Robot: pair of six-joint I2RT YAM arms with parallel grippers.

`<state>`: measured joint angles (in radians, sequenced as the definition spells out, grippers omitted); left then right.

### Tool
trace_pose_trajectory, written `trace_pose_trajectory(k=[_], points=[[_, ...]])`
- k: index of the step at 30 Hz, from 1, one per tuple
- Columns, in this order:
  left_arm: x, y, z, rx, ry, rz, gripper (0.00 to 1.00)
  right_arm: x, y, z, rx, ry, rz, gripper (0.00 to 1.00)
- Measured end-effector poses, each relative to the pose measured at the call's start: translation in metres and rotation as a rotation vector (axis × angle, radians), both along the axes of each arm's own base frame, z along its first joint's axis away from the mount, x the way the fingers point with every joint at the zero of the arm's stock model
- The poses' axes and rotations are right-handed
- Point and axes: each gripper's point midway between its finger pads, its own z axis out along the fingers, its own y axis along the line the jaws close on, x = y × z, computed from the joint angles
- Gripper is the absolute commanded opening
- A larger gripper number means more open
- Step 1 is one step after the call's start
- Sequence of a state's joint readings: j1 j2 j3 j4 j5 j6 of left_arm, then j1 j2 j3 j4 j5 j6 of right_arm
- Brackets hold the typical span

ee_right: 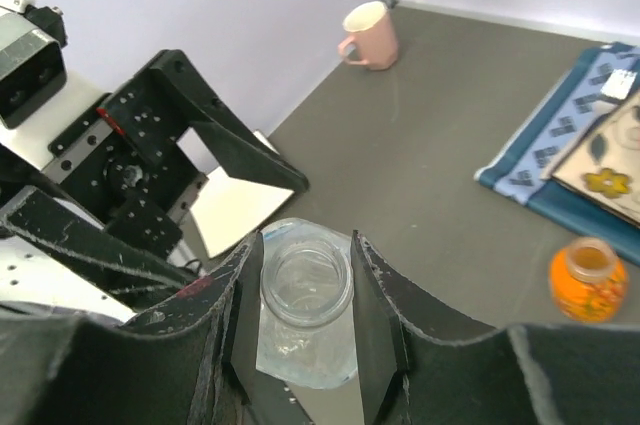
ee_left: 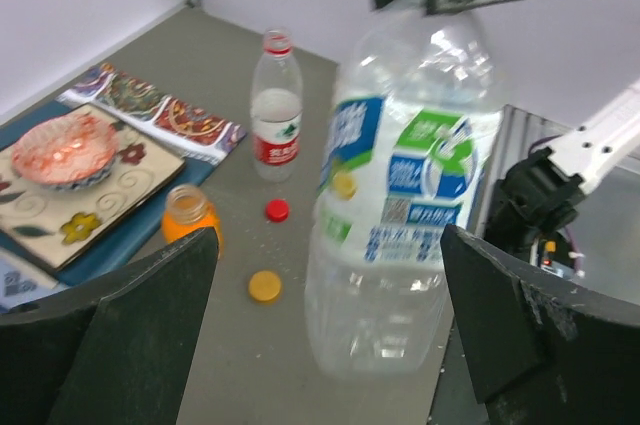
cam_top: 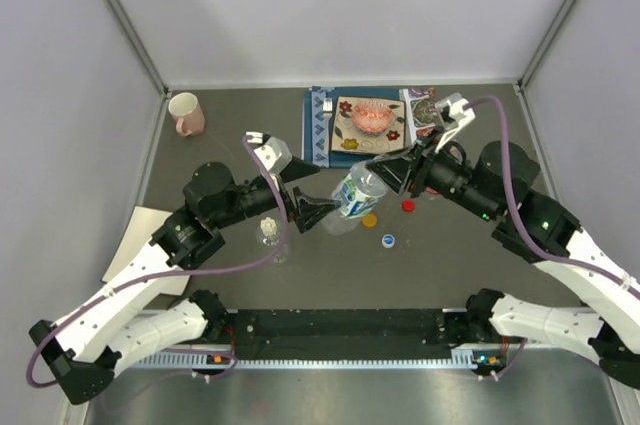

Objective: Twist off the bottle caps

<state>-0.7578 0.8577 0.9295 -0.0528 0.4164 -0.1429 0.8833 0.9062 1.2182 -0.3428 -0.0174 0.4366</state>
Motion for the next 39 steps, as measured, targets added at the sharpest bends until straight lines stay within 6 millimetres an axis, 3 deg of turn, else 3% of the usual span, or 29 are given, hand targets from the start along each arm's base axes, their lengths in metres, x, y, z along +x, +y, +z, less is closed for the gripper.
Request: trace_pose_trajectory(k=[7, 10, 15, 20, 26, 30, 39], points=[[0.021, 0.027, -0.013, 0.062, 0.016, 0.198, 0.99, 0.015, -0.055, -0.016, -0.111, -0.026, -0.243, 0.0], [0.026, 0.044, -0.011, 0.065, 0.011, 0.286, 0.99, 0.026, -0.082, -0.048, -0.205, -0.003, -0.382, 0.0], [0.028, 0.07, 0.0, 0.028, -0.021, 0.402, 0.99, 0.037, -0.123, -0.12, -0.408, 0.06, -0.582, 0.0], [0.032, 0.086, -0.005, 0.028, -0.009, 0.49, 0.99, 0.041, -0.147, -0.173, -0.549, 0.116, -0.704, 0.0], [0.035, 0.091, -0.023, 0.058, 0.031, 0.526, 0.99, 0.045, -0.161, -0.207, -0.617, 0.142, -0.801, 0.0], [0.036, 0.092, -0.029, 0.065, 0.045, 0.532, 0.99, 0.049, -0.161, -0.219, -0.618, 0.148, -0.834, 0.0], [0.034, 0.092, -0.033, 0.054, 0.064, 0.533, 0.99, 0.059, -0.154, -0.221, -0.52, 0.139, -0.879, 0.0]])
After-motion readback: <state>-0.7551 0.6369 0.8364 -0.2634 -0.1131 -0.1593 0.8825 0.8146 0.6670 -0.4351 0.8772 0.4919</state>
